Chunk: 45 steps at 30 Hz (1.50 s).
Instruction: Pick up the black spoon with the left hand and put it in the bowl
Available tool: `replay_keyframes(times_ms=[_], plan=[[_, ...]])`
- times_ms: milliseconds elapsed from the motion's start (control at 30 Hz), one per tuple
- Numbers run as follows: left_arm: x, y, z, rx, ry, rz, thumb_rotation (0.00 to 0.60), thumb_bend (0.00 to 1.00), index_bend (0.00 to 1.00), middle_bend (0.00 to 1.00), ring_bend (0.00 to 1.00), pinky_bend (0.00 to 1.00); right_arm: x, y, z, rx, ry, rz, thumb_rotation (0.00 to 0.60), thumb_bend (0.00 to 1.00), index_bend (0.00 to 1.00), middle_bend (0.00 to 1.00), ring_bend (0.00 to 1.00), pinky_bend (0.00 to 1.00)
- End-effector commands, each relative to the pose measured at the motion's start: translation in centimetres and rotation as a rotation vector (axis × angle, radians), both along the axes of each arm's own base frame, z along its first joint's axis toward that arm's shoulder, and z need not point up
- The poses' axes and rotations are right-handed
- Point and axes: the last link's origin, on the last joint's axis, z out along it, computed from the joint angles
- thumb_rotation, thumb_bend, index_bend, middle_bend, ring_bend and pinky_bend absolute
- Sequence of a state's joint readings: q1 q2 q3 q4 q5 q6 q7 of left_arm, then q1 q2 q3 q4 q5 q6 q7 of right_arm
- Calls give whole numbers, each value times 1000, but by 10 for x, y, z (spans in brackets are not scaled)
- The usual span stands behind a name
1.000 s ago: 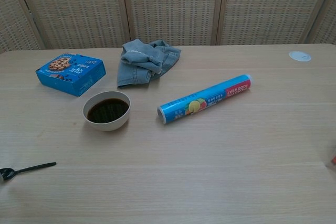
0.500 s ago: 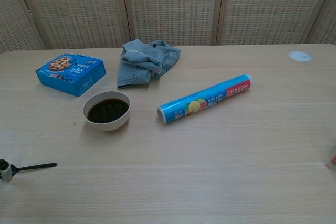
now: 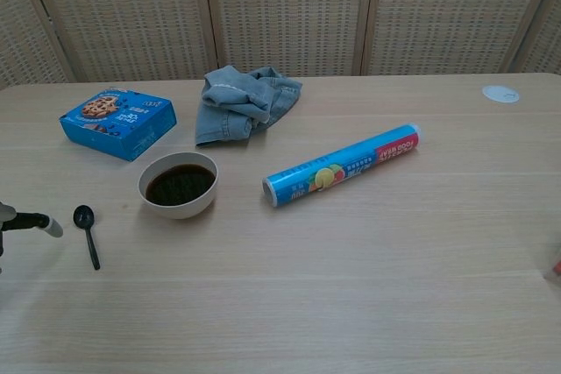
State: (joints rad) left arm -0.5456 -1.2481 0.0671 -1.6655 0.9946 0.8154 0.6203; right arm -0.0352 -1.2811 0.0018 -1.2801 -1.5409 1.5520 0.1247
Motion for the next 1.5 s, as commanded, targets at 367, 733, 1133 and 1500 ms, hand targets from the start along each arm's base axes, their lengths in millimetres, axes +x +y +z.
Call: replay_keyframes(times_ms=[367,733,1133,1500], plan=[[2,15,-3,18,2,10,600,538,122,809,754,680,-3,1,1,-2,-3,-10,600,213,171,141,0,0],[-7,40,-7,33,40,75,600,537,117,809,754,680,-5,1,0,-3,-5,-17,600,212,172,142,0,0],[-4,57,-19,37,50,102,600,537,111,808,754,680,-7,3,1,-8,-5,-22,600,213,172,141,0,0],[16,59,-31,9,43,56,600,538,96,807,754,680,-8,6,3,-16,-5,-28,600,213,171,141,0,0]])
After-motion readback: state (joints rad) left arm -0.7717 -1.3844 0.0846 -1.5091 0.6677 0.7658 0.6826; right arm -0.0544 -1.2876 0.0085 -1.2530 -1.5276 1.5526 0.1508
